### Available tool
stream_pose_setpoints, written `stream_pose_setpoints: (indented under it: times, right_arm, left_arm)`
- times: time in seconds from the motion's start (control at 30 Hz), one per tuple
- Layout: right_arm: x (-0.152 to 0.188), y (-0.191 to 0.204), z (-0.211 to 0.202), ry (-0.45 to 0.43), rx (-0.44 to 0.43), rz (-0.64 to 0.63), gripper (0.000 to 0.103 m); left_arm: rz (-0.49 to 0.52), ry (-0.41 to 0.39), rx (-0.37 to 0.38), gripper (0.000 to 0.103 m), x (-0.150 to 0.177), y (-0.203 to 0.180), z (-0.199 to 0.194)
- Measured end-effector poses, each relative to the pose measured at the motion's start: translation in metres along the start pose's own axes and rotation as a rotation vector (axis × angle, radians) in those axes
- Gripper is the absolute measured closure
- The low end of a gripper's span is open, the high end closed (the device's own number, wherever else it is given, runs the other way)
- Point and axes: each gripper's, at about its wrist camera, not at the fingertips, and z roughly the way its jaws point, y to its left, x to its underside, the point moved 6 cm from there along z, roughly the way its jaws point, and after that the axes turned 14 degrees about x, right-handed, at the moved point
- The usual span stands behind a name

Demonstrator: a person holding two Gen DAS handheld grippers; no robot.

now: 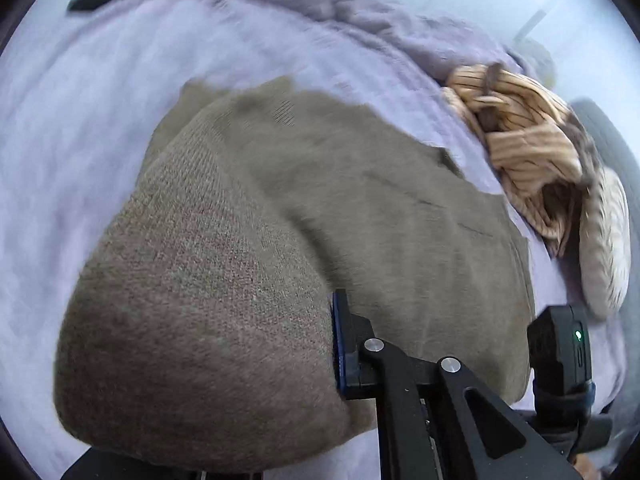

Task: Fold small clothes
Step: 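Fold the held edge over the sweater with the left gripper while the right gripper reaches the other edge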

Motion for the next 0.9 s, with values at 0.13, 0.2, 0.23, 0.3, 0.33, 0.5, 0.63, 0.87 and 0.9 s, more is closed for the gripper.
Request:
stream_pose_setpoints:
  times: [0.13,0.2,0.23,0.3,0.33,0.5,0.63,0.87,0.9]
  right_arm:
    - [0.001,-0.009,-0.026,-0.03,-0.066,-0.005,0.096]
    - [-0.001,-0.017,-0.044,-0.068,-0.071,-0.01,0.094]
    - [-0.003,-0.024,-0.054,-0.085,-0.073,-0.007,0.094]
    - [-0.013,-0.043,-0.082,-0.123,-0.066,-0.003,0.09]
    - [-0.02,-0.05,-0.096,-0.141,-0.063,-0.008,0.088]
    - [-0.066,-0.044,-0.152,-0.17,-0.085,-0.088,0.036]
    - [-0.101,0.023,-0.167,-0.129,-0.089,-0.259,0.018]
    - [-0.143,0.116,-0.145,-0.022,-0.006,-0.454,0.018]
    - [-0.142,0.122,-0.139,-0.004,-0.007,-0.46,0.018]
  left_arm:
    - [0.221,-0.025,-0.037,0.091,-0.01,-0.051,-0.006]
    - [0.328,-0.021,-0.049,0.091,-0.012,-0.074,-0.003]
    - [0.367,-0.016,-0.054,0.091,-0.013,-0.082,0.0]
    - [0.436,-0.005,-0.063,0.091,-0.014,-0.097,0.007]
    - [0.46,0.001,-0.066,0.091,-0.012,-0.101,0.01]
    - [0.513,0.02,-0.091,0.091,-0.008,-0.114,0.022]
    - [0.549,0.023,-0.117,0.091,-0.001,-0.117,0.023]
    - [0.461,0.006,-0.088,0.091,-0.005,-0.111,0.016]
    - [0.428,0.002,-0.077,0.091,-0.007,-0.107,0.014]
